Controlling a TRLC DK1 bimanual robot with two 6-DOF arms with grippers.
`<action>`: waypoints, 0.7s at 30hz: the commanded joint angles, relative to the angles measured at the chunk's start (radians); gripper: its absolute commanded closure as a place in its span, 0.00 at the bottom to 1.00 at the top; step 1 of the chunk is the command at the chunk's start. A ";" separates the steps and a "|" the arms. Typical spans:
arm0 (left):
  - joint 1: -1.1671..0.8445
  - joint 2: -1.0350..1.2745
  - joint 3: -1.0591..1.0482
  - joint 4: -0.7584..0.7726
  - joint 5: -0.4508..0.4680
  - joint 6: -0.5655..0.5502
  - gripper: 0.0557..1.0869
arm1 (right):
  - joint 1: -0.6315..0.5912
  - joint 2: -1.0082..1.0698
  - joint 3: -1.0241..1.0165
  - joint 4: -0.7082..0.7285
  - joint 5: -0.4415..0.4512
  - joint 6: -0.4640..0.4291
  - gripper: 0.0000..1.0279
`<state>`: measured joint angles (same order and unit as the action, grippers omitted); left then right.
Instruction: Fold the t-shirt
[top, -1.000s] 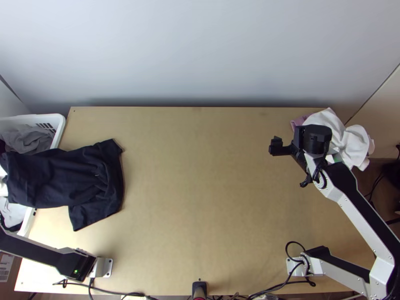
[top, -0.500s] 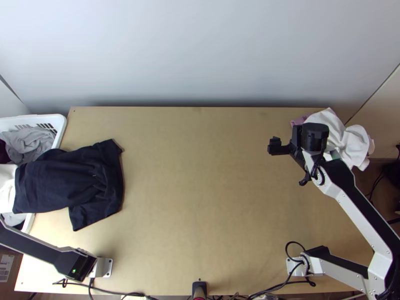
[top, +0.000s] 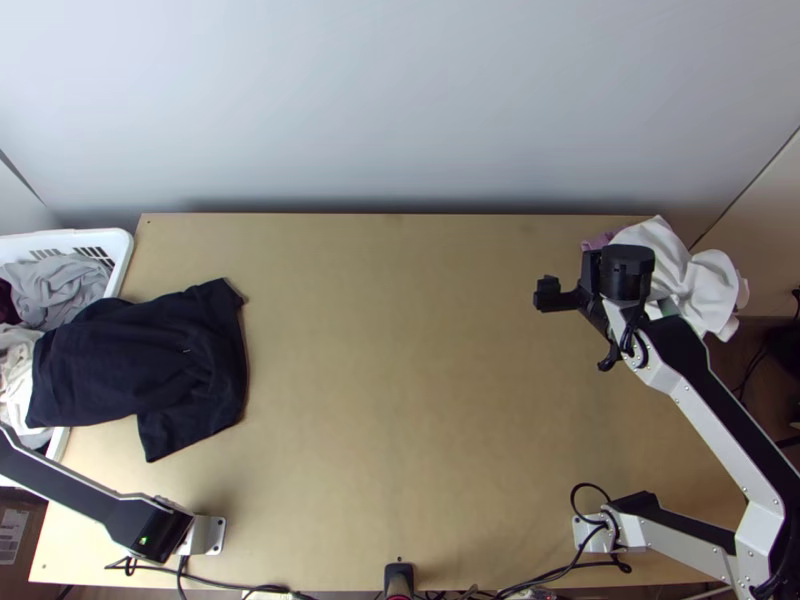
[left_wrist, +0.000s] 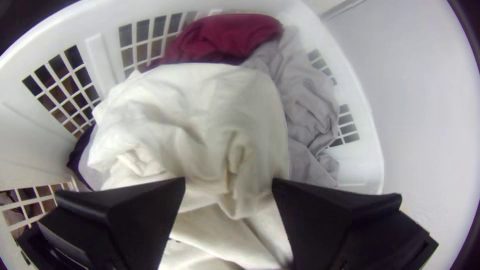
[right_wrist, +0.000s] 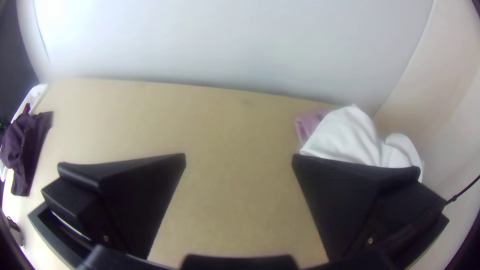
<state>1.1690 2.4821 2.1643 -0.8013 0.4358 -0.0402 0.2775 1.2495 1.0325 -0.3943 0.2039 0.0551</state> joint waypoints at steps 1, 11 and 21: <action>0.008 -0.170 0.005 -0.197 0.310 0.011 0.04 | 0.011 0.002 -0.003 -0.002 0.000 0.003 0.04; 0.009 -0.548 0.003 -0.536 0.405 0.146 0.04 | 0.019 -0.004 -0.014 0.011 0.000 0.005 0.04; 0.009 -0.991 -0.635 -0.569 0.336 0.528 0.04 | 0.080 -0.024 -0.074 0.028 0.000 0.011 0.04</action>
<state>1.1774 1.7111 1.8858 -1.4498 0.8417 0.3603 0.3305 1.2388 0.9867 -0.3775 0.2039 0.0639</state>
